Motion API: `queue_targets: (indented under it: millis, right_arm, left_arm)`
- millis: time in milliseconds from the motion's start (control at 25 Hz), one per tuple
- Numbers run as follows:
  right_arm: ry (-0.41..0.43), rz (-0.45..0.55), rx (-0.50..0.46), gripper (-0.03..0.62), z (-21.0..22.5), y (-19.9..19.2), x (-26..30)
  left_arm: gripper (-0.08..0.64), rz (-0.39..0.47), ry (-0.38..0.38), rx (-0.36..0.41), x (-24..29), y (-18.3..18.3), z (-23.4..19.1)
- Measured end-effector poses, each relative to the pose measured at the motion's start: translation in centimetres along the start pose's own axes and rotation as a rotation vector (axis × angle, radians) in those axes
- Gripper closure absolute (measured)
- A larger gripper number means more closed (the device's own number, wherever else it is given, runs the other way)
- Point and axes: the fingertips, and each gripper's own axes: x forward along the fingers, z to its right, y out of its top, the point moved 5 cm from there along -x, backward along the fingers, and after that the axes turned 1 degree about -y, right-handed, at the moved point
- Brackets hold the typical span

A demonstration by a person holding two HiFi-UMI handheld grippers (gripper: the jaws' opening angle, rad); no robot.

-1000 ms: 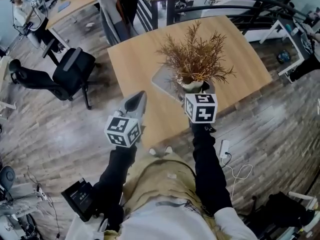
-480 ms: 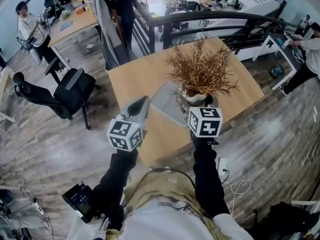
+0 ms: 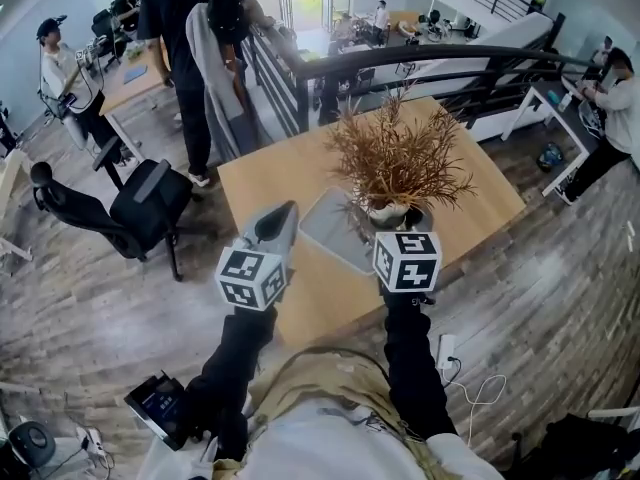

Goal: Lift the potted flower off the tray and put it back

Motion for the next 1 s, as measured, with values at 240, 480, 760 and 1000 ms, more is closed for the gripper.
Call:
queue_targets:
  millis: [240,480,760,1000]
  right_arm:
    - [0.005,0.015,-0.001,0.091,-0.17,0.26,-0.17]
    - [0.007,0.028,-0.002,0.091,-0.26,0.33,-0.08]
    - [0.007,0.041,-0.019,0.091,-0.43,0.68,-0.36]
    - [0.001,0.05,-0.022,0.091,-0.26,0.68,-0.65]
  left_arm:
    - [0.558,-0.007,0.004,0.018,0.06,0.6,-0.16]
    - [0.56,-0.02,0.001,0.023,0.18,0.43,-0.33]
    - [0.56,-0.034,-0.007,0.031,0.12,0.19,-0.2]
    - [0.559,-0.027,-0.049,0.018,0.44,-0.16,0.5]
